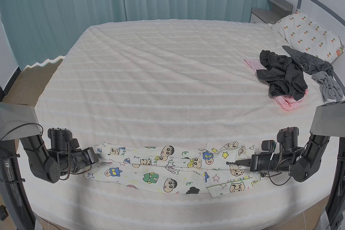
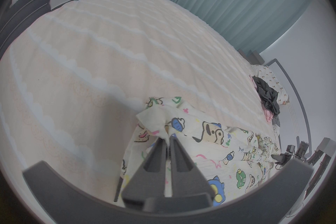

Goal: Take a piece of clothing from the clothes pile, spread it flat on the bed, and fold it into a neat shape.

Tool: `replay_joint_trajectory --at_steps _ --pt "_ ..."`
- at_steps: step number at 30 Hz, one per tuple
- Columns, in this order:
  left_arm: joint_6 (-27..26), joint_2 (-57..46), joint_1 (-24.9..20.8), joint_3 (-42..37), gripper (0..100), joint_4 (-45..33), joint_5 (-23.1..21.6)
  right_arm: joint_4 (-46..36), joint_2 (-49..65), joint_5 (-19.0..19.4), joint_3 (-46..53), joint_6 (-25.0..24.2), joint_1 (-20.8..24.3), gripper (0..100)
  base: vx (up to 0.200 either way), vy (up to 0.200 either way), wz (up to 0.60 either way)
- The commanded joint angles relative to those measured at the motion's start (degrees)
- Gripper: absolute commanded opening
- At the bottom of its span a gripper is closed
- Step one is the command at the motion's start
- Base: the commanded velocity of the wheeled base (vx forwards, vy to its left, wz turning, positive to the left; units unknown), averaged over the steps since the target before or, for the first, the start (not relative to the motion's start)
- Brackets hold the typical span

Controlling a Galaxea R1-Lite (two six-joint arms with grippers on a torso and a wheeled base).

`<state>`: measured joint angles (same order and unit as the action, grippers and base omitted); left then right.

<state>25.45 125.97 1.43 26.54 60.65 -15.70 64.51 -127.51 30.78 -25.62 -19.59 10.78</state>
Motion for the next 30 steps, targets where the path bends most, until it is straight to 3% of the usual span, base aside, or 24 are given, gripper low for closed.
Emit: replay_joint_trajectory --at_steps 1,7,12,16,20,23,27,30 --pt "0.3 1.39 0.42 -0.26 100 0.0 -0.03 0.0 -0.46 -0.11 0.14 -0.27 -0.41 100 0.0 0.0 0.0" --pt "3.11 1.74 2.09 -1.05 100 0.96 -2.05 0.35 -0.28 -0.28 2.25 -0.1 -2.6 100 0.0 0.0 0.0" --pt "7.94 1.3 4.64 -1.4 100 1.4 -5.83 5.71 0.07 -0.28 4.71 -0.45 -4.71 100 0.0 0.0 0.0" --pt "14.45 1.04 8.68 -3.25 100 4.39 -13.48 12.66 1.21 -0.28 6.99 -1.42 -6.73 100 0.0 0.0 0.0" --pt "19.46 0.42 13.69 -6.32 100 10.1 -21.04 13.09 4.38 -0.28 7.43 -2.91 -7.61 100 0.0 0.0 0.0" --pt "25.43 -1.34 18.09 -9.93 100 16.26 -29.65 12.74 8.16 -0.63 6.82 -6.86 -7.26 100 0.0 0.0 0.0" --pt "26.67 -0.98 23.71 -11.42 100 20.74 -35.36 11.95 8.77 -2.04 4.97 -8.27 -5.42 100 0.0 0.0 0.0" --pt "26.67 -0.81 26.87 -11.42 100 21.18 -38.35 9.32 7.63 -6.44 2.69 -8.45 -2.87 100 0.0 0.0 0.0"
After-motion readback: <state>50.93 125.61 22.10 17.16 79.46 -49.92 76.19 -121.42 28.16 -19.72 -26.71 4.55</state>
